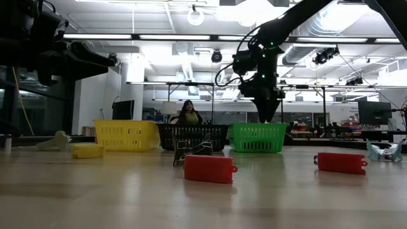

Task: Pick and place Stapler, Stapler remover, tape
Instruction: Put the top red stapler into the black bin

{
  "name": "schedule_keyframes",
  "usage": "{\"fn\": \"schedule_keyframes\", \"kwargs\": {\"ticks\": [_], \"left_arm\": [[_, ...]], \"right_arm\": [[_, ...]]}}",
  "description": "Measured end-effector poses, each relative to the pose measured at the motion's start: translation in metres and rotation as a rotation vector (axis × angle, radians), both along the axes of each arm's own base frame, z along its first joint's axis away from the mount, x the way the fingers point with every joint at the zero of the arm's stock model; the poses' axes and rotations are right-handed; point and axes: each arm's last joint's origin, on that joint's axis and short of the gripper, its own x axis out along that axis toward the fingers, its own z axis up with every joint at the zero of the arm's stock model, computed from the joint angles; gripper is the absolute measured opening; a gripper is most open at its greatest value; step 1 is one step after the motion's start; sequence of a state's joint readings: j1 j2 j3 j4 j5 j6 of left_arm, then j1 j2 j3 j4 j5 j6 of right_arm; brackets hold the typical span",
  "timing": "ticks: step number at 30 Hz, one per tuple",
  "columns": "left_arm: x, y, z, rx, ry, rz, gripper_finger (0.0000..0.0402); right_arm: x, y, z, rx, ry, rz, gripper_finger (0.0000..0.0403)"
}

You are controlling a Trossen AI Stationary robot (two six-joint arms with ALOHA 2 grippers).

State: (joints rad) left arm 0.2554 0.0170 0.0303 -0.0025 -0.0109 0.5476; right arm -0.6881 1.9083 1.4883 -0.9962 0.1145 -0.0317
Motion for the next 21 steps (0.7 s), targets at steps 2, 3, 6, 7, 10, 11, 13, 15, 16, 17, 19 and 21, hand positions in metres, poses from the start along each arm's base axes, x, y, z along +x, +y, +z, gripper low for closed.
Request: {"fn": "schedule_keyframes", "kwargs": {"ticks": [2,3,6,7,10,11,13,15,16,17,19,21], "left_arm": [[0.000,0.000,0.000,0.000,0.000,0.000,0.0282],[0.000,0.000,0.000,0.000,0.000,0.000,0.0282],[0.000,0.000,0.000,0.000,0.000,0.000,0.0282],[0.000,0.000,0.000,0.000,0.000,0.000,0.0282],[0.000,0.000,0.000,0.000,0.000,0.000,0.0282],[0.000,0.000,0.000,0.000,-0.001,0.000,0.0282],[0.000,0.000,0.000,0.000,0.000,0.000,0.0282],[0.000,0.000,0.000,0.000,0.000,0.000,0.0282],[0.000,0.000,0.000,0.000,0.000,0.000,0.0282],[0.000,0.000,0.000,0.000,0.000,0.000,0.0282],[0.000,0.000,0.000,0.000,0.000,0.000,0.0282],[0.000,0.000,0.000,0.000,0.000,0.000,0.0282]], "right_arm": [[0.001,-0.004,0.001,-0.017,-0.025,0.035,0.0209],[0.001,-0.005,0.001,-0.017,-0.038,0.049,0.0209],[0.002,-0.008,0.001,-0.017,-0.061,0.093,0.0209],[0.002,-0.009,0.001,-0.020,-0.067,0.102,0.0209],[0.003,-0.010,0.001,-0.026,-0.078,0.123,0.0209],[0.003,-0.010,0.001,-0.028,-0.082,0.125,0.0209],[0.003,-0.012,0.002,-0.035,-0.089,0.125,0.0209],[0.003,-0.012,0.001,-0.028,-0.096,0.132,0.0209],[0.003,-0.012,0.001,-0.027,-0.096,0.135,0.0209],[0.003,-0.012,0.001,-0.029,-0.095,0.137,0.0209],[0.003,-0.013,0.002,-0.033,-0.093,0.136,0.0209],[0.003,-0.013,0.002,-0.035,-0.096,0.137,0.0209]]}}
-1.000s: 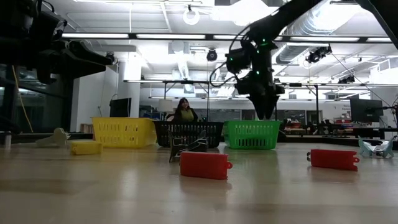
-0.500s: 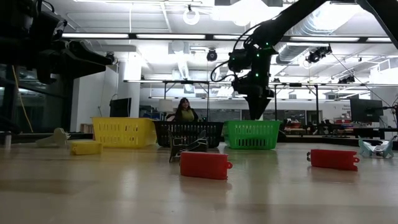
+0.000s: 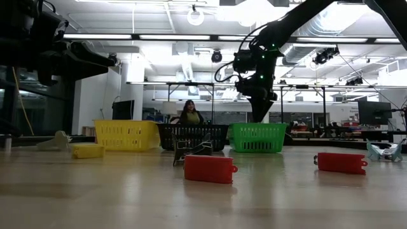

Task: Pick and place Stapler, Stapler remover, tape
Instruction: Put the top red stapler into the black bin

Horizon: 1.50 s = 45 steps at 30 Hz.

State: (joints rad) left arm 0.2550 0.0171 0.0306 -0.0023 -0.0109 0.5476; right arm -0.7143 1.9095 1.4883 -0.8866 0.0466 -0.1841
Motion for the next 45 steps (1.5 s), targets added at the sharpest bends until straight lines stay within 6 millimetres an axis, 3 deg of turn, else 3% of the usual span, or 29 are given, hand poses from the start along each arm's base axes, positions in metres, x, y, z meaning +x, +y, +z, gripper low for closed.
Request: {"fn": "schedule_keyframes", "kwargs": {"ticks": [15,27,45], "left_arm": [[0.000,0.000,0.000,0.000,0.000,0.000,0.0282],[0.000,0.001,0.000,0.001,-0.001,0.030,0.0282],[0.000,0.001,0.000,0.001,-0.001,0.034,0.0282]], "right_arm": [[-0.001,-0.002,-0.004,0.035,-0.007,0.025,0.0209],[0.007,-0.010,-0.044,0.098,0.057,0.085,0.0209],[0.013,-0.007,-0.051,0.084,0.075,-0.039,0.0209]]}}
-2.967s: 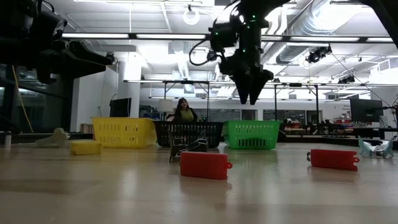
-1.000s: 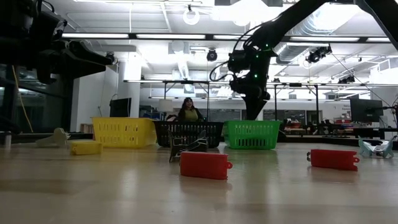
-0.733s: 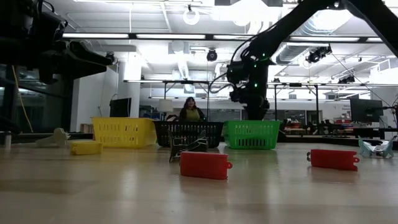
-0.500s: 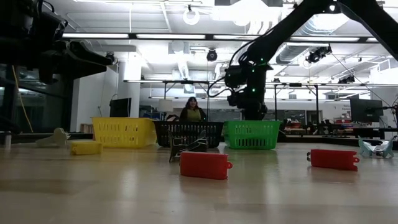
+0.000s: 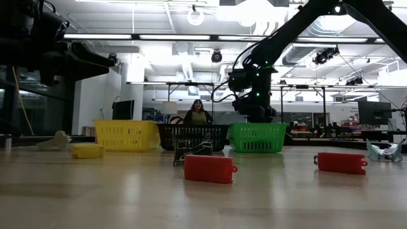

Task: Pick and place Stapler, Stapler remover, tape
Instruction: Put the top red stapler into the black bin

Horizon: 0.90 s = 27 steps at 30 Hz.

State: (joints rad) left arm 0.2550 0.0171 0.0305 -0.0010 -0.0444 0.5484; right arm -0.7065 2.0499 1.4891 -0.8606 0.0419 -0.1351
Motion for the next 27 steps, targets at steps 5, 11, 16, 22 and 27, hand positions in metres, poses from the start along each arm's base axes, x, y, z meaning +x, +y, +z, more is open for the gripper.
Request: {"fn": "schedule_keyframes", "kwargs": {"ticks": [5,11,16,22,27], "left_arm": [[0.000,0.000,0.000,0.000,0.000,0.000,0.0282],[0.000,0.000,0.000,0.000,0.000,0.000,0.0282],[0.000,0.000,0.000,0.000,0.000,0.000,0.0282],[0.000,0.000,0.000,0.000,0.000,0.000,0.0282],[0.000,0.000,0.000,0.000,0.000,0.000,0.0282]], "right_arm": [[0.001,0.002,0.000,0.002,-0.001,-0.041,0.0209],[0.003,0.004,0.000,-0.017,0.011,-0.041,0.0209],[0.004,0.005,0.000,-0.015,0.014,-0.038,0.0209],[0.003,0.009,0.000,0.019,0.018,-0.053,0.0209],[0.007,0.010,-0.010,0.030,0.038,-0.051,0.0209]]}}
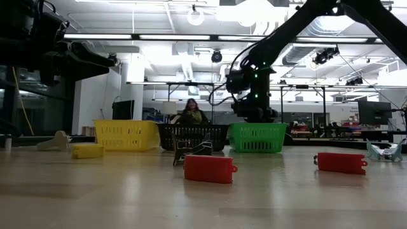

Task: Pick and place Stapler, Stapler remover, tape
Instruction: Put the top red stapler into the black bin

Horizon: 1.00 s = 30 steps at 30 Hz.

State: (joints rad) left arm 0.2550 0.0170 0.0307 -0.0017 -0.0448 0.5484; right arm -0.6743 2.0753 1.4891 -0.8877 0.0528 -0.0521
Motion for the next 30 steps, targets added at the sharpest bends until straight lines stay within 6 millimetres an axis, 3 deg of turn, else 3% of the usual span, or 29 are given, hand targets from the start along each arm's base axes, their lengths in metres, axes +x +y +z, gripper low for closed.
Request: {"fn": "schedule_keyframes", "kwargs": {"ticks": [5,15,30], "left_arm": [[0.0000,0.0000,-0.0001,0.000,0.000,0.000,0.0282],[0.0001,-0.0001,-0.0002,0.000,0.001,-0.004,0.0282],[0.0001,-0.0002,-0.0001,0.000,0.000,-0.006,0.0282]], "right_arm": [[0.0015,-0.0007,-0.0111,0.018,0.020,0.001,0.0209],[0.0010,-0.0010,-0.0123,0.003,0.044,-0.002,0.0200],[0.0017,-0.0022,-0.0118,-0.016,0.058,0.065,0.0053]]}}
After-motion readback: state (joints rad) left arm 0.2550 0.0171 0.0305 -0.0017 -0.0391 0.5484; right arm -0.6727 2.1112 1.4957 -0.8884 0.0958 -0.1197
